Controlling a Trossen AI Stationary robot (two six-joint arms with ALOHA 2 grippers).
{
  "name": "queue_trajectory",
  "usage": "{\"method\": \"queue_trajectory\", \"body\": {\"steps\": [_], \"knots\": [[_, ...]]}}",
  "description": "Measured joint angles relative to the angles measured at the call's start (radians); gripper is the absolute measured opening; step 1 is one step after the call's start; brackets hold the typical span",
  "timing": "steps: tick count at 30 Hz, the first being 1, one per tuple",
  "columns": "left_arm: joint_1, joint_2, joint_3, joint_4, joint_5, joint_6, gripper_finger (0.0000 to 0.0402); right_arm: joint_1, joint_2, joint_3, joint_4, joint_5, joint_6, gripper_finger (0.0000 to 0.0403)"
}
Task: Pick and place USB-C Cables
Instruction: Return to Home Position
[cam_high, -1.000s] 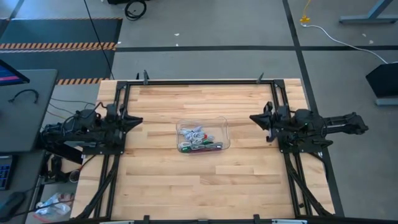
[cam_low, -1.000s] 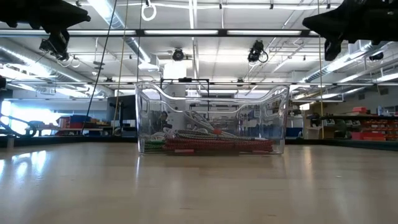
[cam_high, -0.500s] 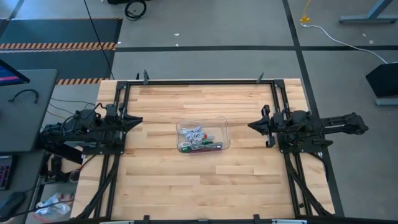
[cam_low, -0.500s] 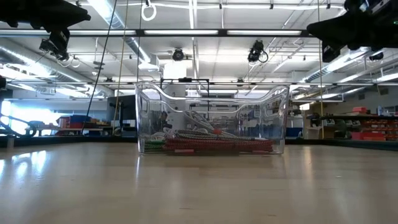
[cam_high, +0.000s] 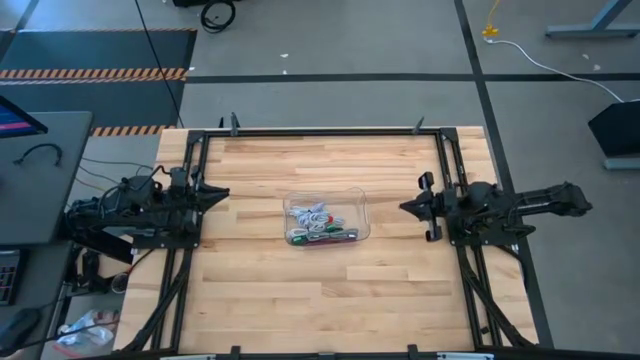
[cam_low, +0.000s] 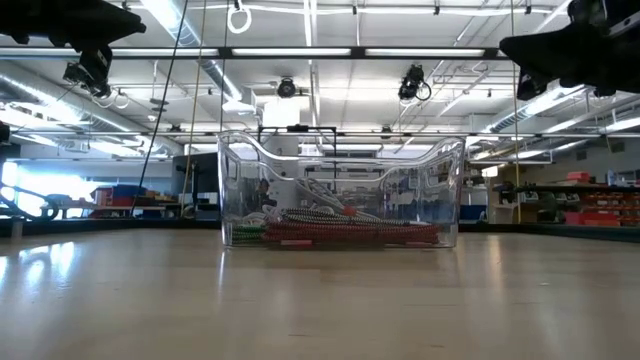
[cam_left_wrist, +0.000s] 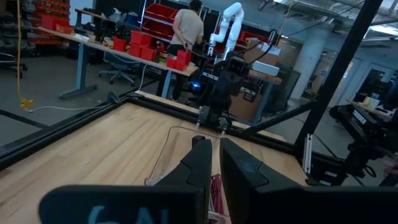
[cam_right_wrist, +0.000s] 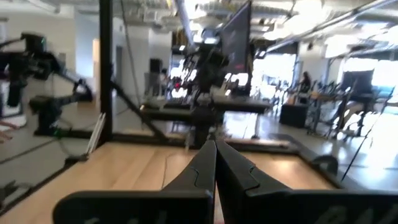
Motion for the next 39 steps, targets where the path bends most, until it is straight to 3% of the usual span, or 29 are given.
{"method": "queue_trajectory", "body": {"steps": [12, 39], "knots": [[0.000, 0.000, 0.000, -0.001, 0.000, 0.000, 0.0039, 0.000, 0.001, 0.000, -0.120, -0.050, 0.226, 0.0012], [0.000, 0.000, 0.000, -0.001, 0.000, -0.001, 0.0039, 0.000, 0.001, 0.001, -0.111, -0.050, 0.226, 0.0012]]}}
